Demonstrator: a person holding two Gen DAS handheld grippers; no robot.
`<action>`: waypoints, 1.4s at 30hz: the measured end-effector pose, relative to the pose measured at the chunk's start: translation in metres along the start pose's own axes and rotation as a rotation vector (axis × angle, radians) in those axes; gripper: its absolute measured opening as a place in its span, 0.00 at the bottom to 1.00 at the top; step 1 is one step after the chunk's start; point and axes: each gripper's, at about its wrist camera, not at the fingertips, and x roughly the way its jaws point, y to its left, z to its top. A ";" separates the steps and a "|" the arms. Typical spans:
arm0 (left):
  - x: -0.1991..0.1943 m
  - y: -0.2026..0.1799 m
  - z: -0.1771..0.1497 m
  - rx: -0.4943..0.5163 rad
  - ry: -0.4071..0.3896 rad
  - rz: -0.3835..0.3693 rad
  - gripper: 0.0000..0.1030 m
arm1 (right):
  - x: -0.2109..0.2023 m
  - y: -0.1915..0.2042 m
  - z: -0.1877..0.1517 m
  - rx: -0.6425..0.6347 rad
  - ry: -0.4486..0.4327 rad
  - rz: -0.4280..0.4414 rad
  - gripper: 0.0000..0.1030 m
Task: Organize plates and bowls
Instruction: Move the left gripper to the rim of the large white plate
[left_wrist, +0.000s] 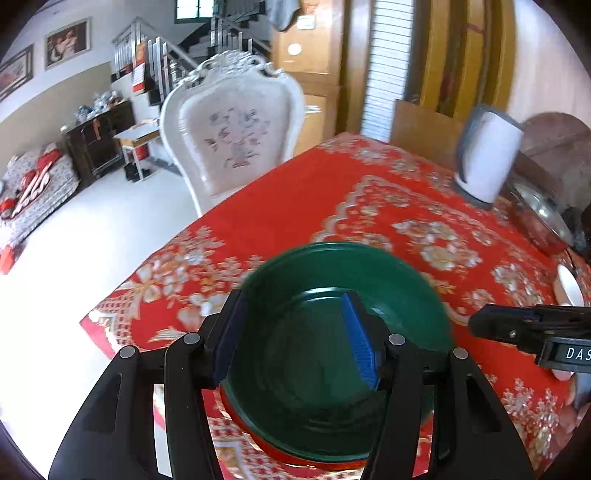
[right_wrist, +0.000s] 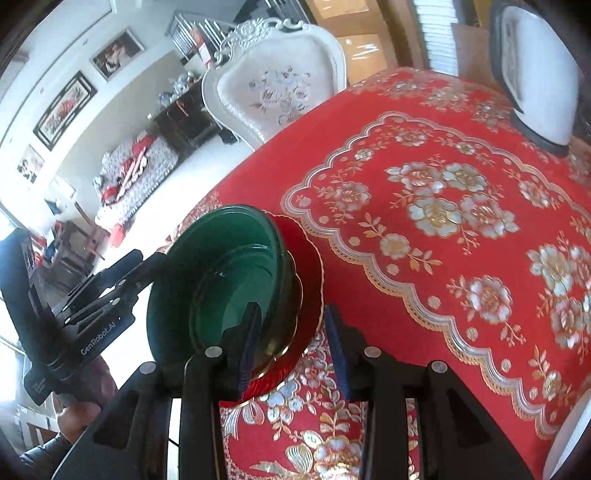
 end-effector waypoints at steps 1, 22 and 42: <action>-0.001 -0.007 -0.001 0.012 -0.003 -0.007 0.53 | -0.005 -0.002 -0.003 0.005 -0.008 0.003 0.35; 0.000 -0.212 -0.020 0.283 0.048 -0.283 0.53 | -0.140 -0.114 -0.092 0.256 -0.208 -0.123 0.49; 0.015 -0.353 -0.037 0.426 0.150 -0.407 0.53 | -0.220 -0.239 -0.178 0.576 -0.284 -0.287 0.54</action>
